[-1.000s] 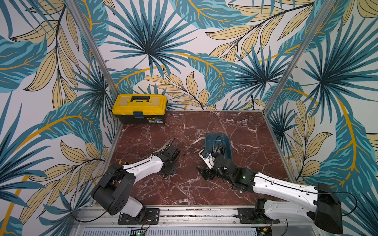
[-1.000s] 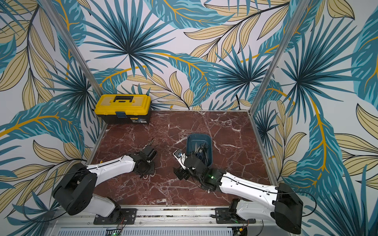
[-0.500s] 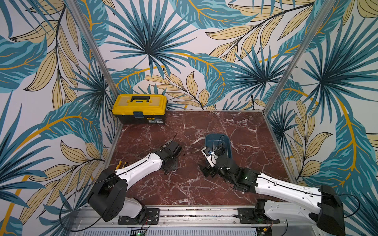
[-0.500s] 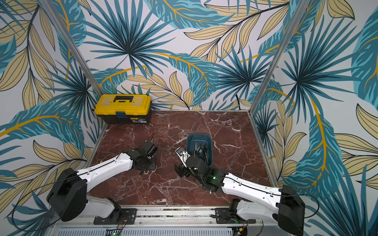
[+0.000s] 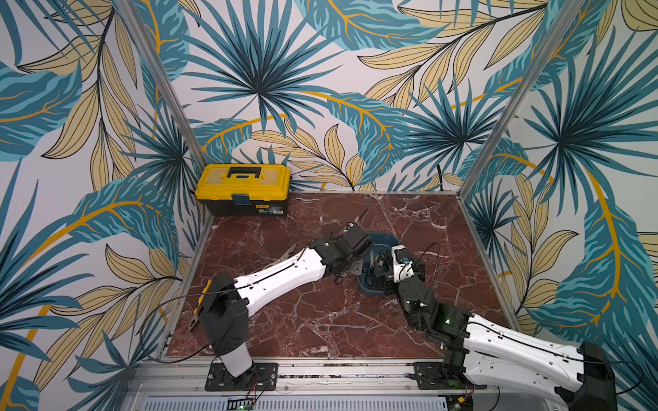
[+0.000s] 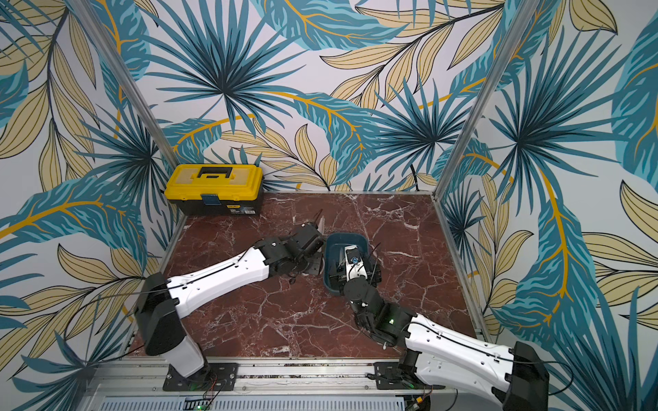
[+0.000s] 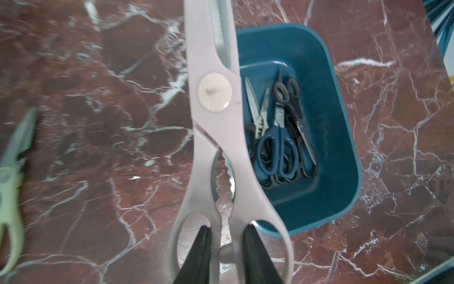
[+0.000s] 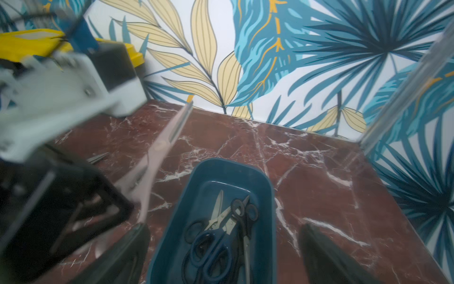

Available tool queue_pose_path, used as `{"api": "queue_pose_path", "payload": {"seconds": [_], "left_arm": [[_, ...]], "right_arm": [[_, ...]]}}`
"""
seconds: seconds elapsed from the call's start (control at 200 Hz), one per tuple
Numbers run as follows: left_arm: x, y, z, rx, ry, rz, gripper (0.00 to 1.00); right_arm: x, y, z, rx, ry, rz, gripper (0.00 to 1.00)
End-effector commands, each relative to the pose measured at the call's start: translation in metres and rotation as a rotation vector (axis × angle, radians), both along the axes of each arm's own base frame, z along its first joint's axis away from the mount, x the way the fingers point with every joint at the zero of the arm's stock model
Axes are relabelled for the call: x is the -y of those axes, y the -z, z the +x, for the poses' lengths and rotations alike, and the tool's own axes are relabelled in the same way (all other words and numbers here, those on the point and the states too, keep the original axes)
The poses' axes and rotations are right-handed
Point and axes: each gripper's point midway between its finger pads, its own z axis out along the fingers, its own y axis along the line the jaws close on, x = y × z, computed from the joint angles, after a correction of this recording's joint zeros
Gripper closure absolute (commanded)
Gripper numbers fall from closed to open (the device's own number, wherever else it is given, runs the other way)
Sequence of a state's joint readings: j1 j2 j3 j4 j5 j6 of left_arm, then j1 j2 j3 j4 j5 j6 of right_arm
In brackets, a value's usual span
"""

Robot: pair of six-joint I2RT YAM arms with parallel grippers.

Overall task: Put the scissors into the storage box
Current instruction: Pick up the scissors from the center of the board, then place the scissors in the storage box.

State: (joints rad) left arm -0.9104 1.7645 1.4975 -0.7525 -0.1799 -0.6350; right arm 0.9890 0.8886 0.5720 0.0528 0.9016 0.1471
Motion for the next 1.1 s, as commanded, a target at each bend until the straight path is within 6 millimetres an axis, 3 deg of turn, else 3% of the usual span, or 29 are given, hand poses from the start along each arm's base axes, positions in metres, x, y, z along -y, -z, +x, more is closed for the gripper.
{"api": "queue_pose_path", "payload": {"seconds": [0.0,0.14,0.276,0.401,0.541,0.651,0.747,0.877,0.987,1.097], "left_arm": [[0.037,0.009,0.01,-0.013,0.038,-0.062,0.83],[0.069,0.032,0.02,-0.053,0.039,-0.094,0.82],[0.091,0.051,0.027,-0.094,0.055,-0.107,0.8],[0.108,0.052,0.032,-0.114,0.068,-0.136,0.8],[0.113,0.055,0.034,-0.125,0.062,-0.15,0.8],[0.112,0.054,0.034,-0.119,0.06,-0.153,0.63],[0.111,0.041,0.036,-0.094,0.061,-0.168,0.51],[0.106,0.002,0.038,-0.002,0.064,-0.229,0.51],[0.088,-0.036,0.043,0.101,0.034,-0.273,0.47],[0.056,-0.054,0.05,0.157,0.001,-0.254,0.47]], "right_arm": [[0.035,0.007,-0.008,0.015,0.139,0.037,0.0],[0.053,0.012,-0.016,0.03,0.174,0.083,0.0],[0.056,0.01,-0.019,0.045,0.168,0.079,0.0],[0.055,0.004,-0.017,0.052,0.168,0.054,0.0],[0.05,0.001,-0.014,0.056,0.16,0.038,0.0],[0.047,0.006,-0.014,0.042,0.151,0.037,0.0],[0.045,0.008,-0.013,0.032,0.144,0.034,0.0],[0.049,0.007,-0.015,0.031,0.155,0.034,0.0],[0.053,-0.001,-0.017,0.055,0.16,0.054,0.0],[0.047,-0.004,-0.016,0.077,0.122,0.073,0.0]]}}
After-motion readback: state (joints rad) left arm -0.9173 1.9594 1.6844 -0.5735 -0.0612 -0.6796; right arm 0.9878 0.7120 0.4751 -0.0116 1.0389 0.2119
